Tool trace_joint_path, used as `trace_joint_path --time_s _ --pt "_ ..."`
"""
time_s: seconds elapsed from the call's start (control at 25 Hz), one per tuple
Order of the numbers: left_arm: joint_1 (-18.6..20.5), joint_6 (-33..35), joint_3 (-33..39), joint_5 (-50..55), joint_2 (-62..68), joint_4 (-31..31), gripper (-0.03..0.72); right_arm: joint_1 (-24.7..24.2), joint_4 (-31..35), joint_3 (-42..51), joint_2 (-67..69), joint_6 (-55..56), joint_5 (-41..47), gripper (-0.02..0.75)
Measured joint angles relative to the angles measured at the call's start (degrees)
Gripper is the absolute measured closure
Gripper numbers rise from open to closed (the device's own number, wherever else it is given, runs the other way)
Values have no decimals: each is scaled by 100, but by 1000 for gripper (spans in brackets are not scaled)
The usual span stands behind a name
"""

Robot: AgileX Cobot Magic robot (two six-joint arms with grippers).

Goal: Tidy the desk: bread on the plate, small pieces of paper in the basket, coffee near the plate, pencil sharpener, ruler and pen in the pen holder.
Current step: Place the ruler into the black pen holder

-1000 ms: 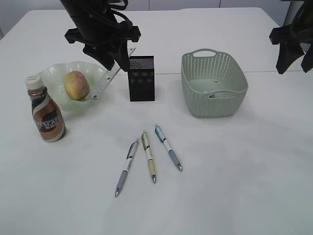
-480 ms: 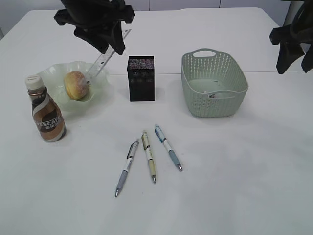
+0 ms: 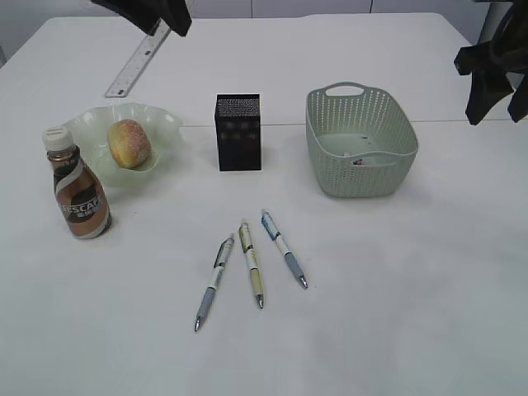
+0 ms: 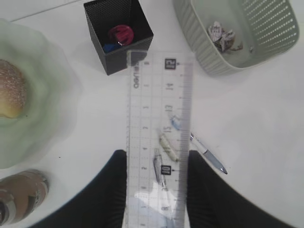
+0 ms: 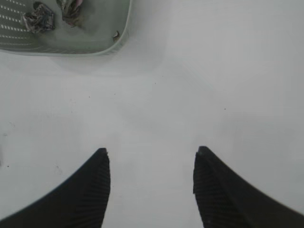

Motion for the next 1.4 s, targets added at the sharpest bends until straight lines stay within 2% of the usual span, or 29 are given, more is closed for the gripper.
trace_joint_path --time_s 0.44,0.76,1.4 --pt "0 0 0 33 -539 24 429 0 -24 0 0 0 0 321" --pt "0 0 0 45 -559 452 428 0 -34 0 0 0 0 321" --pt "0 0 0 45 -572 476 429 0 -34 0 0 0 0 321"
